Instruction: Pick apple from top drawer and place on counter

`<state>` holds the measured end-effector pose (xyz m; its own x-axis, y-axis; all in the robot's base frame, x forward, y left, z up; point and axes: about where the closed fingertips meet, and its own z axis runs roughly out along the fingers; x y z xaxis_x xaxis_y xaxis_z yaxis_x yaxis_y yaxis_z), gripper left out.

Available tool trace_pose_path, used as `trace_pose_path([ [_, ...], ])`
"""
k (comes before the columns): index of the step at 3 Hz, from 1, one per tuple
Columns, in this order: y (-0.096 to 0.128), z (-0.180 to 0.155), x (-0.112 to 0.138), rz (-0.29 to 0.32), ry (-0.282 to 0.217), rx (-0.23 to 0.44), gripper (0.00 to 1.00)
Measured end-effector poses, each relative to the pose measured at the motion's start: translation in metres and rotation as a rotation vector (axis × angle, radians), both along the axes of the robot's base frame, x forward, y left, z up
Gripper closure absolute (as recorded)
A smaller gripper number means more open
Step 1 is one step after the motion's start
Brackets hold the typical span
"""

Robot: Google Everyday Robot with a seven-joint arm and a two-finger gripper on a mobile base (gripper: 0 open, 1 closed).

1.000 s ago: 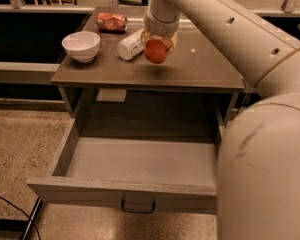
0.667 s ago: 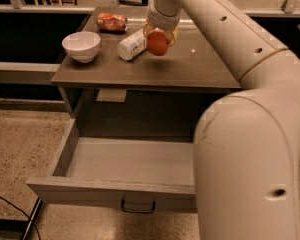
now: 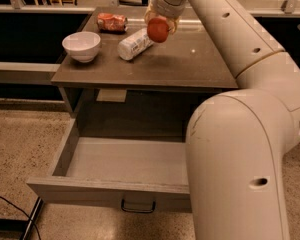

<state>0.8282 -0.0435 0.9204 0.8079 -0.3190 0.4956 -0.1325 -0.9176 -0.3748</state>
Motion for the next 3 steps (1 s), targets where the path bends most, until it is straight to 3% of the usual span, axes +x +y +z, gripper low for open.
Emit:
trace_pose_path([
  [1,0.008,-0.046,-0.007,0.014,0.077,-0.034,0.11],
  [2,0.021,-0.101,-0.022,0.047,0.148,-0.054,0.00],
  [3,0.023,-0.094,-0.024,0.038,0.156,-0.052,0.00],
])
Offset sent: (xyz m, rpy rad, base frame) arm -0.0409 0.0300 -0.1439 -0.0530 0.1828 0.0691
